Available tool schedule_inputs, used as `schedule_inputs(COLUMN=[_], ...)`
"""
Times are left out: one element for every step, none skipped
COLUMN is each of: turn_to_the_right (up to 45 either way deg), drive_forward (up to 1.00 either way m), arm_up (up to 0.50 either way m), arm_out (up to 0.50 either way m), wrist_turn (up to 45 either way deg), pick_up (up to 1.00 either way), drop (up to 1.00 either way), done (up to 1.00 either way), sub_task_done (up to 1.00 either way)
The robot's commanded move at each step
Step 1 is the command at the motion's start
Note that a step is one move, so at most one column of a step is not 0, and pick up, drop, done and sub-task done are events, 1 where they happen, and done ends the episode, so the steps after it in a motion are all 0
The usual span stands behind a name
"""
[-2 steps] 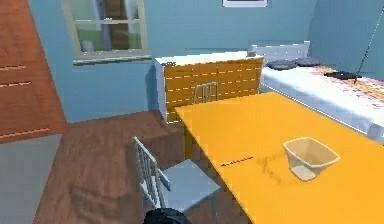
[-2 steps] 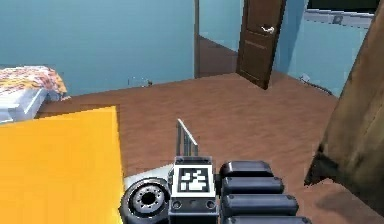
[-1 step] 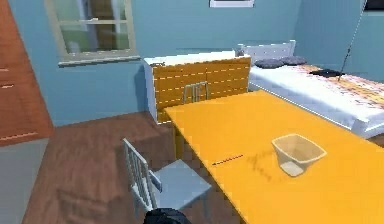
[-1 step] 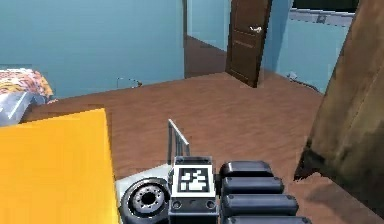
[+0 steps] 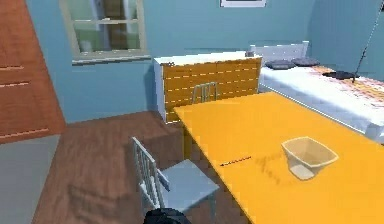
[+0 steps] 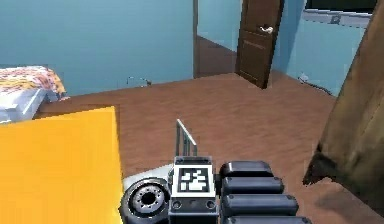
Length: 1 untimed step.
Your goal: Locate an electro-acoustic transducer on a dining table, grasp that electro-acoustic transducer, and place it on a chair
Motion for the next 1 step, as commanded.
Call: schedule_inputs(turn_to_the_right=[3.0], drive_forward=[0.0], arm_up=[0.0], arm_out=[0.0], wrist_turn=[0.0], pick_up=[0.0], drop=[0.0], done=[0.0], sub_task_done=[0.0])
